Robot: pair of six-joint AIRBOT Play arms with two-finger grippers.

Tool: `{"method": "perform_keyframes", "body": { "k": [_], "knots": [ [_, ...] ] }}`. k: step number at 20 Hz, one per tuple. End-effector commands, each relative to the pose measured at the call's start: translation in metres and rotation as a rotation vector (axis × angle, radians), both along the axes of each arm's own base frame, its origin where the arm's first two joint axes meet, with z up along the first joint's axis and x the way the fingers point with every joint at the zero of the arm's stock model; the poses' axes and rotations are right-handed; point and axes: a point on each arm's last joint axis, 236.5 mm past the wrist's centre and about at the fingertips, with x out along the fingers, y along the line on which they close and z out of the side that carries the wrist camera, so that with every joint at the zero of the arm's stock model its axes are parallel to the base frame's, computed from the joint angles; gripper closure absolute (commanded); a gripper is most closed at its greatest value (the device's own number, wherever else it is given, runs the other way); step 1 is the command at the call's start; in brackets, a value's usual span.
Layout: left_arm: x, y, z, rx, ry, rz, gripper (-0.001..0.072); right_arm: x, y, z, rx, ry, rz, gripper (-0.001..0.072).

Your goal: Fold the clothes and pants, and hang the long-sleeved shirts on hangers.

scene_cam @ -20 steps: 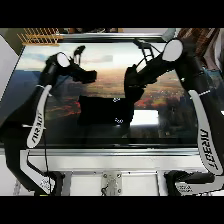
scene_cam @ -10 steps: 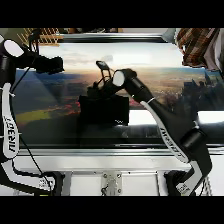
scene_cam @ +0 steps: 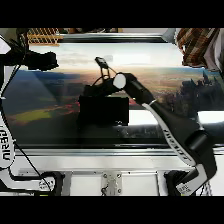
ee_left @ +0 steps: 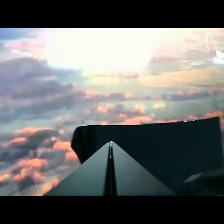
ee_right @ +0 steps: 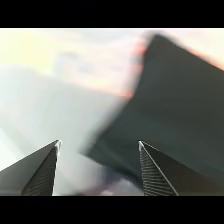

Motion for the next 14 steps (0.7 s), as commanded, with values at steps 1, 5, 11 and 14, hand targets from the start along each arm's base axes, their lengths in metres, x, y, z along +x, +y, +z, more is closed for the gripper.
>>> {"method": "perform_keyframes", "body": {
  "k": [1, 5, 11, 14],
  "knots": [
    [-0.013, -0.024, 0.007, 0.005, -0.033, -0.036, 0.0701, -0.007, -0.131, -0.029, -0.185, 0.035, -0.136, 0.017],
    [-0.044, -0.067, -0.028, 0.006, 0.01, -0.119, 0.0701, -0.044, -0.266, -0.111, -0.21, 0.331, -0.384, -0.0008],
    [-0.079, -0.107, -0.079, 0.011, 0.097, -0.202, 0.0701, -0.023, -0.239, -0.152, 0.125, 0.446, -0.4, -0.0008],
    [-0.086, -0.109, -0.09, 0.014, 0.127, -0.209, 0.0701, -0.009, -0.199, -0.158, 0.215, 0.433, -0.376, -0.0004]
  ]
}}
